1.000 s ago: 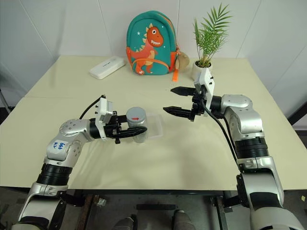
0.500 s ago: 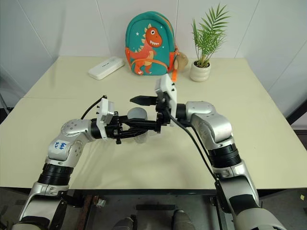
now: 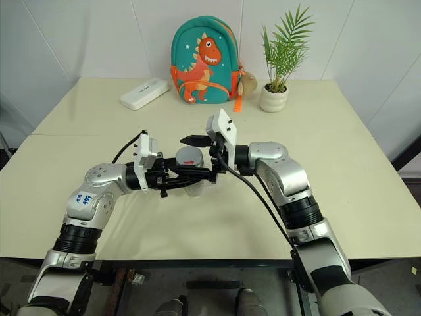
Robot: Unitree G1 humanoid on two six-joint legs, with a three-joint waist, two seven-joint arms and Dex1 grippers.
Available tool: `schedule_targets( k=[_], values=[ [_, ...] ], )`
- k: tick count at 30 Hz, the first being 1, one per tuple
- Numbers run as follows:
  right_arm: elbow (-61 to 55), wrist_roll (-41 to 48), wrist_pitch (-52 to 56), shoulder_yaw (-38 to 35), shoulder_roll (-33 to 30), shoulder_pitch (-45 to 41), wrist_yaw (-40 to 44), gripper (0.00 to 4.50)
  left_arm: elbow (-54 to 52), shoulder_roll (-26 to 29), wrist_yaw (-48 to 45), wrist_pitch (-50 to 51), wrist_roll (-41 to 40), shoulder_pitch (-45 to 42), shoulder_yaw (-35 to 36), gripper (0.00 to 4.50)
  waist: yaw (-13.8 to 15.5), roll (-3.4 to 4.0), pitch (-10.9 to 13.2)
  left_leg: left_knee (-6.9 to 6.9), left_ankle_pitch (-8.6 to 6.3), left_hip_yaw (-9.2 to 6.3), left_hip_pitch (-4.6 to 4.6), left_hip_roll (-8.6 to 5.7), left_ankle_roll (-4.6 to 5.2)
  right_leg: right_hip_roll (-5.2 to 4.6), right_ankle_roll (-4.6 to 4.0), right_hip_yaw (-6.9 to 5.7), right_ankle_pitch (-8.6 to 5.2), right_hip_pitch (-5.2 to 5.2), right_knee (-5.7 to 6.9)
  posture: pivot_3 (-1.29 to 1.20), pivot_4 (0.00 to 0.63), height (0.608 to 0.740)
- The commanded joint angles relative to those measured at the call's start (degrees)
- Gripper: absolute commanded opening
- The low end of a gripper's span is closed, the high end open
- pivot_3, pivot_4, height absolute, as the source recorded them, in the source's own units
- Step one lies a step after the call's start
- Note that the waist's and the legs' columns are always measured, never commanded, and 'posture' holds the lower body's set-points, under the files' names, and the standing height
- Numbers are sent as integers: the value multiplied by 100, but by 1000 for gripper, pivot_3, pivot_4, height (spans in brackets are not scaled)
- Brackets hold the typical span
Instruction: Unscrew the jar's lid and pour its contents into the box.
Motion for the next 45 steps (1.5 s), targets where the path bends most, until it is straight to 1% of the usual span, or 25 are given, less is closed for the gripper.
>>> schedule_targets(
  k=[1, 7, 11, 16, 21, 25, 31, 35, 40, 45],
  values=[
    [-63, 154, -64, -612, -293, -72, -84, 4475, -254, 44, -132, -48, -83, -39, 4, 1972, -4, 0, 0, 0, 0, 0, 0, 0, 0, 0, 0, 0, 0, 0, 0, 0, 150, 740],
    [-70, 531, 13, -1092, -794, 181, 69, 4475, -306, 72, -98, -52, -93, 30, 40, 1972, 15, 0, 0, 3, 0, 0, 0, 0, 0, 0, 0, 0, 0, 1, 0, 0, 150, 740],
    [3, 541, 29, -1347, -1100, 409, 93, 4475, -371, 81, -71, -22, -98, 96, 76, 1972, 33, 0, 0, 2, 0, 0, -1, -1, 0, 0, 0, 2, 0, 1, -1, 0, 150, 740],
    [-156, 650, 125, -1393, -1172, 553, 213, 4475, -413, 103, -64, 2, -104, 139, 97, 1972, -16, 0, 0, 4, 0, 3, 3, -1, 1, 2, 0, 7, 0, 1, 6, 0, 150, 740],
    [-377, 795, 230, -1231, -835, 327, 142, 4475, -391, 119, -71, 10, -97, 119, 104, 1972, -31, 0, 0, 11, 1, 2, 6, 0, 2, 3, 0, 8, 0, 1, 16, 0, 150, 740],
    [-766, 767, 441, -891, -559, 165, 106, 4475, -371, 120, -81, 25, -91, 88, 95, 1972, -22, 1, 0, 15, 1, 1, 6, 0, 2, 4, 0, 8, 0, 0, 23, 0, 150, 740],
    [-1109, 727, 848, -393, -361, 32, 78, 4475, -335, 78, -73, 33, -84, 61, 71, 1972, 0, 1, 0, 16, 1, -1, 4, -1, 2, 4, -1, 8, 0, 1, 20, 0, 150, 740],
    [-1062, 617, 902, -211, -92, -35, -166, 4475, -294, 56, -79, 14, -79, 54, 63, 1972, -11, 1, 0, 18, 1, -1, 3, -1, 2, 4, -1, 8, 0, 1, 21, 0, 150, 740],
    [-829, 254, 658, -70, 170, -155, -509, 4475, -280, 38, -137, 48, -121, 25, 42, 1972, -17, 1, 0, 17, 1, -1, 5, 0, 2, 5, -2, 8, -1, -1, 25, 0, 150, 740],
    [-768, 160, 610, -97, 222, -179, -532, 4475, -233, 7, -138, 27, -108, 2, 44, 1972, -5, 1, 0, 17, 1, -1, 3, 0, 2, 5, -2, 8, -1, 0, 22, 0, 150, 740]
  ],
)
